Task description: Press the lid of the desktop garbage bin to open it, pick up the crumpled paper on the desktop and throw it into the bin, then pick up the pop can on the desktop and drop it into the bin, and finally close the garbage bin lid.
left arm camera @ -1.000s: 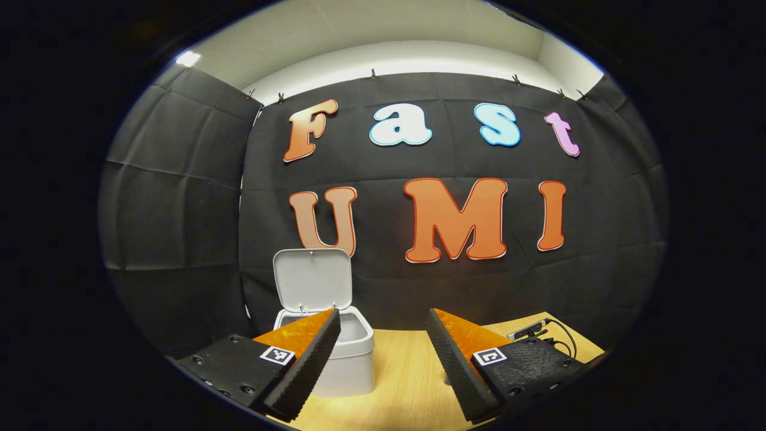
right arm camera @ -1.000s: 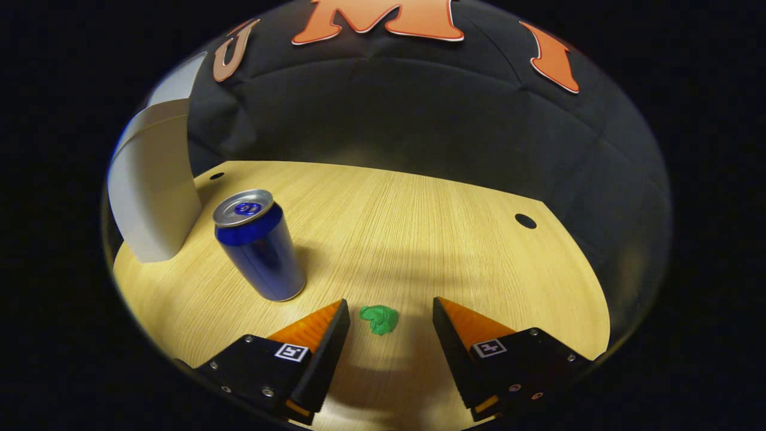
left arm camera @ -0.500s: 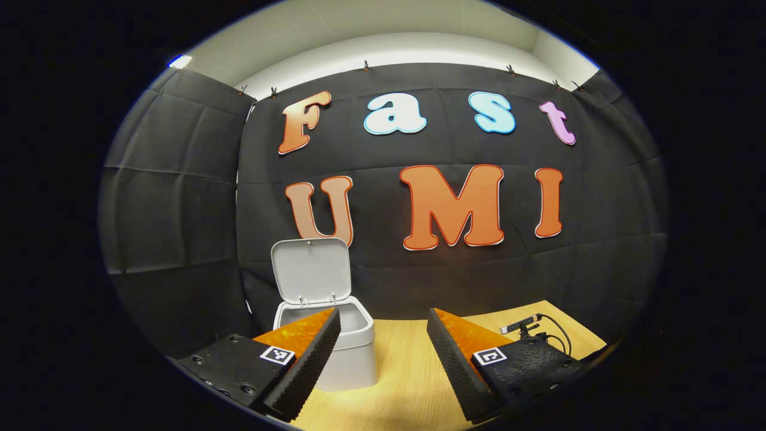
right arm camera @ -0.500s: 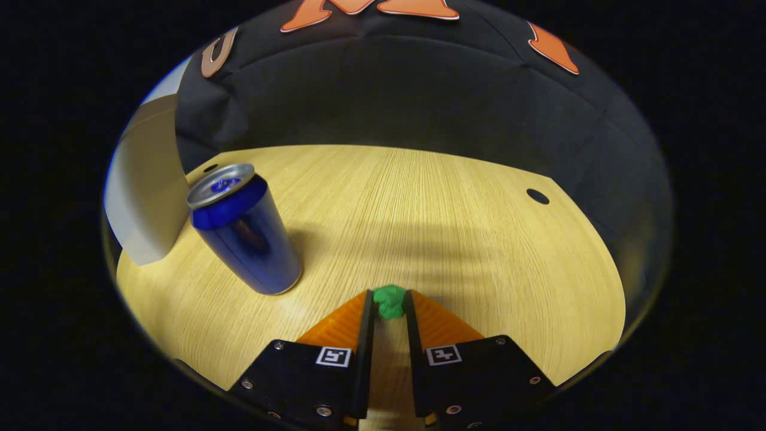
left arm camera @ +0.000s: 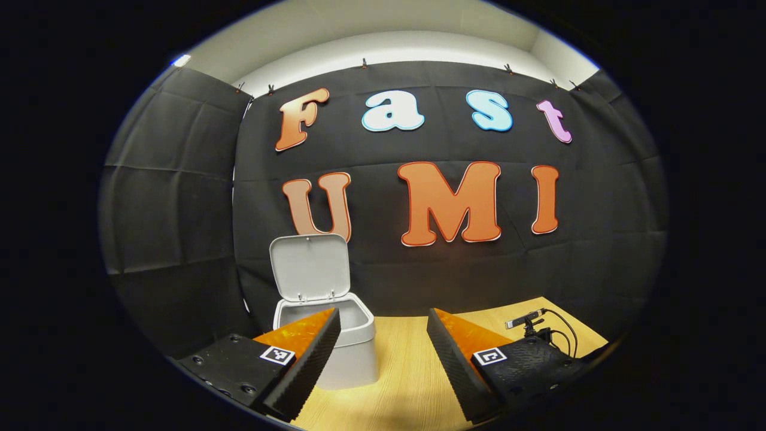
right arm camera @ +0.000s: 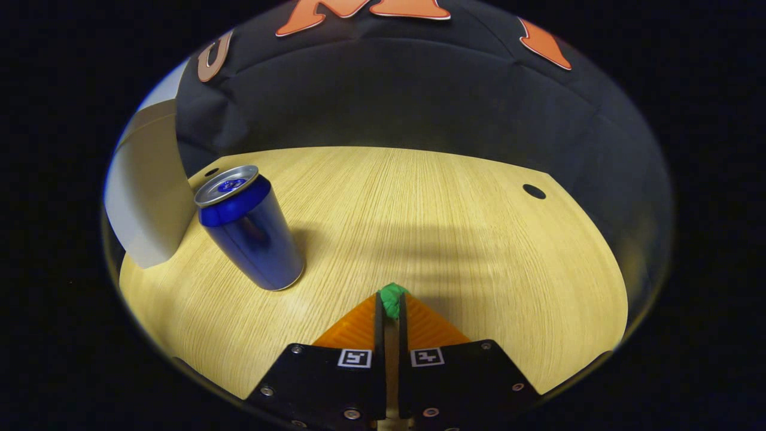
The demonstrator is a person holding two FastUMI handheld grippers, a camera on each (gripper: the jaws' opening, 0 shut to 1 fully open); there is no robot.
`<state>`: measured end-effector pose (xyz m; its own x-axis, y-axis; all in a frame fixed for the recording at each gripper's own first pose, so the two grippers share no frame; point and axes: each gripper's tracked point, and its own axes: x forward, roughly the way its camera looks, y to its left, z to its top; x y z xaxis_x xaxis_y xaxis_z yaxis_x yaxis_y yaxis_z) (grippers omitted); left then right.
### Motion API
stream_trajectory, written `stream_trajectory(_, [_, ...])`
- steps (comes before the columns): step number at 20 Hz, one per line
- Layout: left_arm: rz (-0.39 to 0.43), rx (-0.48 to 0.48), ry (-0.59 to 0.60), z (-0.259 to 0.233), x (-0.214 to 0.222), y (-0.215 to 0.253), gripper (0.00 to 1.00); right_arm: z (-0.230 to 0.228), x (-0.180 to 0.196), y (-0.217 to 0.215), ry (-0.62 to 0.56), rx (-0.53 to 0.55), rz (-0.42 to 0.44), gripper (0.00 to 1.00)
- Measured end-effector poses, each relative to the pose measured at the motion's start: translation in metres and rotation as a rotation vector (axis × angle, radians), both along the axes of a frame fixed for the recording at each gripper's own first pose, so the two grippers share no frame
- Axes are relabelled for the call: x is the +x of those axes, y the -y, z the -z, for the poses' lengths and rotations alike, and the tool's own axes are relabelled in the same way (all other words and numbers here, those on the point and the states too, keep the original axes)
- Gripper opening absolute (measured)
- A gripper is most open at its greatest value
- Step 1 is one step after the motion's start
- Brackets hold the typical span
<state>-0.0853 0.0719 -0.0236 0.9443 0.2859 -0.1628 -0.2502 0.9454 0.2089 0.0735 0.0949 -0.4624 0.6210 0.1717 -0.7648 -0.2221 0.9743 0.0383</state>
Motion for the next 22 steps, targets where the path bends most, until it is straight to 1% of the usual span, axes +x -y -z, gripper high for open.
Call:
stream_trajectory(2, [0.011,-0.005,0.002,0.0,0.0,-0.001,0.93,-0.005,-0.005,0.005,-0.002,0.012,0.013,0.08])
stream_trajectory(4, [0.024,-0.016,0.006,0.002,0.001,-0.001,0.93,-0.019,-0.005,0.008,0.023,0.029,0.027,0.08])
stream_trajectory(8, [0.048,-0.046,0.023,0.001,0.005,-0.004,0.92,-0.065,-0.003,0.012,0.11,0.06,0.047,0.08])
stream_trajectory(10, [0.055,-0.045,0.039,-0.003,0.004,-0.006,0.92,-0.088,-0.004,0.013,0.161,0.066,0.058,0.07])
stream_trajectory(12, [0.064,-0.045,0.056,-0.007,0.004,-0.008,0.93,-0.112,-0.006,0.009,0.204,0.073,0.046,0.07])
stream_trajectory(17, [0.063,-0.065,0.082,-0.01,0.003,-0.02,0.93,-0.182,0.001,-0.015,0.317,0.137,0.027,0.07])
stream_trajectory(22, [0.054,-0.075,0.123,-0.02,-0.002,-0.034,0.93,-0.264,0.012,-0.061,0.452,0.23,-0.051,0.07])
